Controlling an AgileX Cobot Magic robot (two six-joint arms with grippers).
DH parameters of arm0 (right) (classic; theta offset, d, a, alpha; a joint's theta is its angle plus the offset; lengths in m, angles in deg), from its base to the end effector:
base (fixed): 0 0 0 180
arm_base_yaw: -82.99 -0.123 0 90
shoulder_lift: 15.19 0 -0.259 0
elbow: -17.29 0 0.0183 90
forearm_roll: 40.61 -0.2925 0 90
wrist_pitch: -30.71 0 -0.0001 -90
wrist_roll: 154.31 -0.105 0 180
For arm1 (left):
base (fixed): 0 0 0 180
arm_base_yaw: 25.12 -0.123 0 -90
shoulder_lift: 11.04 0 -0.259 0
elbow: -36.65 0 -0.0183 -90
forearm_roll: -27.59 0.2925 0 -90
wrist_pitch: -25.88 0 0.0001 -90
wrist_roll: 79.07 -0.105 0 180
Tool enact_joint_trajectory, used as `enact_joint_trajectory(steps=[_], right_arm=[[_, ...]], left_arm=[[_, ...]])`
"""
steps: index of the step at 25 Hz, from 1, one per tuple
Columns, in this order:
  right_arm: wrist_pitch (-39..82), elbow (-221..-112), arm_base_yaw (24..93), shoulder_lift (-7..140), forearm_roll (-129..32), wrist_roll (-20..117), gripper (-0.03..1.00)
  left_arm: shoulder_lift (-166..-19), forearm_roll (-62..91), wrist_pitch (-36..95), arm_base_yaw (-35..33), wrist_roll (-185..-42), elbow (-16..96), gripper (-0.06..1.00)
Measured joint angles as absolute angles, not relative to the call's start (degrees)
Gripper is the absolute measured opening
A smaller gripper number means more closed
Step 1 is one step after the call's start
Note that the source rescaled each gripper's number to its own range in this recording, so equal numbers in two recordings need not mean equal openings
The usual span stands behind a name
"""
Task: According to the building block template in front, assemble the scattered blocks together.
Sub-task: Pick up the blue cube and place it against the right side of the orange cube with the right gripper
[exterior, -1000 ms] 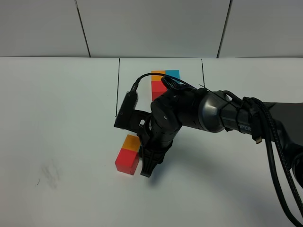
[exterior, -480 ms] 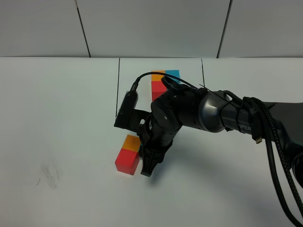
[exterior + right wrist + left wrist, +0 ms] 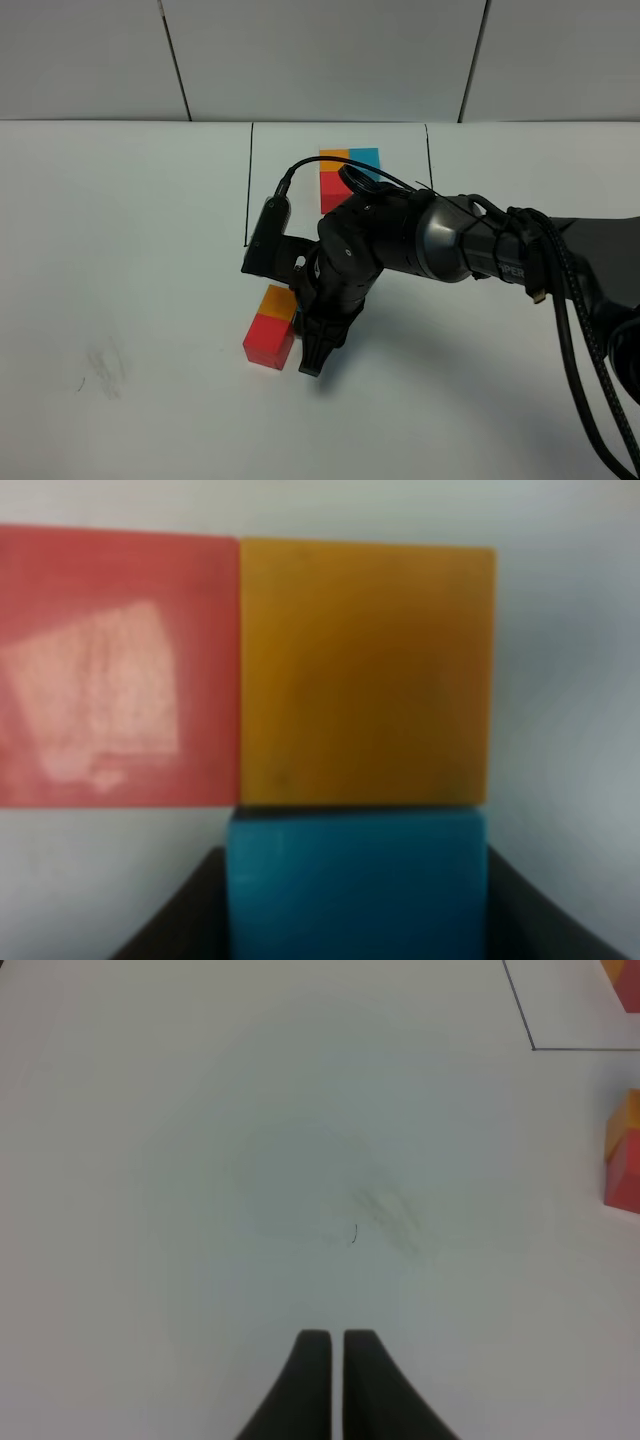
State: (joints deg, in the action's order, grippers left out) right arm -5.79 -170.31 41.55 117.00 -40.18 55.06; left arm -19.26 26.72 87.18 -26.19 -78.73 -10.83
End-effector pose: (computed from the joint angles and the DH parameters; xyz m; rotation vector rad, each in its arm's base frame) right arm 0.3444 0.3035 0.0645 -1.6355 2.2881 0.0416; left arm 0.0685 -0.0001 0.2922 -0.0242 2.0418 -0.0102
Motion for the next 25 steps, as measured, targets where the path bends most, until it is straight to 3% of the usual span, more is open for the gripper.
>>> enact_joint_trajectory(steps=[25], right_arm=[[-5.02,-170.31,41.55,117.35,-40.18,55.32,0.49]], left_arm=[[-19.26,26.72,87.18,-26.19,-78.73,-10.83,0.00]])
